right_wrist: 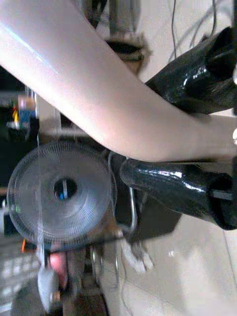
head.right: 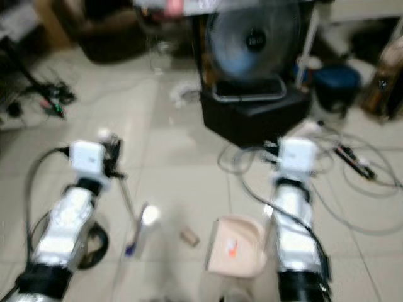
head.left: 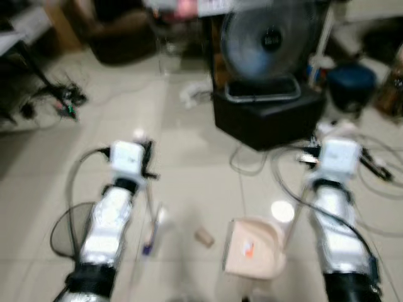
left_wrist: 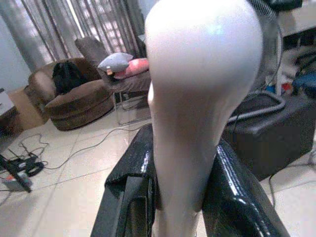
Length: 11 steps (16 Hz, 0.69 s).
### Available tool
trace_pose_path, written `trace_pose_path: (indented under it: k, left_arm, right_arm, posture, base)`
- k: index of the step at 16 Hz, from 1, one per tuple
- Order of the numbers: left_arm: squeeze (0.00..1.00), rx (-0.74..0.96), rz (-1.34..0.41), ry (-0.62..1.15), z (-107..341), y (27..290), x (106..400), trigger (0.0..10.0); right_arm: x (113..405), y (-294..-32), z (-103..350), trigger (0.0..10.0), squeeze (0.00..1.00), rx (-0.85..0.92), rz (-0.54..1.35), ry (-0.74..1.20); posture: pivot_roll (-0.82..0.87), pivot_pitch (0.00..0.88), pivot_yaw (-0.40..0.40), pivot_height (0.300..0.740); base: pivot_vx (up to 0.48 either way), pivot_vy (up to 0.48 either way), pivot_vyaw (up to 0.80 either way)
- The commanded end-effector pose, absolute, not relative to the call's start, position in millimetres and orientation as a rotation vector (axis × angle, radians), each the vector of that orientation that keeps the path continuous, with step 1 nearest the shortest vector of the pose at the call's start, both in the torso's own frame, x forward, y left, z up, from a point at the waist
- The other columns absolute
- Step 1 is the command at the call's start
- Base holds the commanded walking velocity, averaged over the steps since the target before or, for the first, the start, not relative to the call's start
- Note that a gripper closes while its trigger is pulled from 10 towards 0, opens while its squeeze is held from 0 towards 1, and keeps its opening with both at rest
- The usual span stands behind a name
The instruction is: Sweep floor
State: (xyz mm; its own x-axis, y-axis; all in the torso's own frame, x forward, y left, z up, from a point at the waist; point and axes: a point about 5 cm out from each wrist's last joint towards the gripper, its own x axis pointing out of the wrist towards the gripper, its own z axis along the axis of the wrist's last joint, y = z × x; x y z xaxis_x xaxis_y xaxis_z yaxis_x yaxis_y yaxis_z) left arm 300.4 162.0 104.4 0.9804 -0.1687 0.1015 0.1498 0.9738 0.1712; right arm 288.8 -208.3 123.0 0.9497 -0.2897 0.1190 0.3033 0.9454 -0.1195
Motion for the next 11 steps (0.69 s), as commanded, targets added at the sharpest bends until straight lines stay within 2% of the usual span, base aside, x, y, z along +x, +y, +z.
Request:
trace_pose_path:
  k: [1,11]
  left_arm:
    - [0.0,0.178,-0.154,-0.15,112.6,168.3,301.7,10.0]
    - [0.0,0.167,-0.167,-0.139,110.2,165.3,302.6,10.0]
  right_arm:
    - [291.2,-202.3,132.0,10.0,0.0,-0.141,-0.29,-0.144]
    - [291.2,-202.9,137.8,10.0,0.0,-0.141,-0.275,-0.206]
  posture:
    - [-0.05,0.052,0.096,0.74]
    - [-0.06,0.057,0.093,0.74]
  base:
    - [0.33,0.0,0.0]
    - [0.326,0.0,0.0]
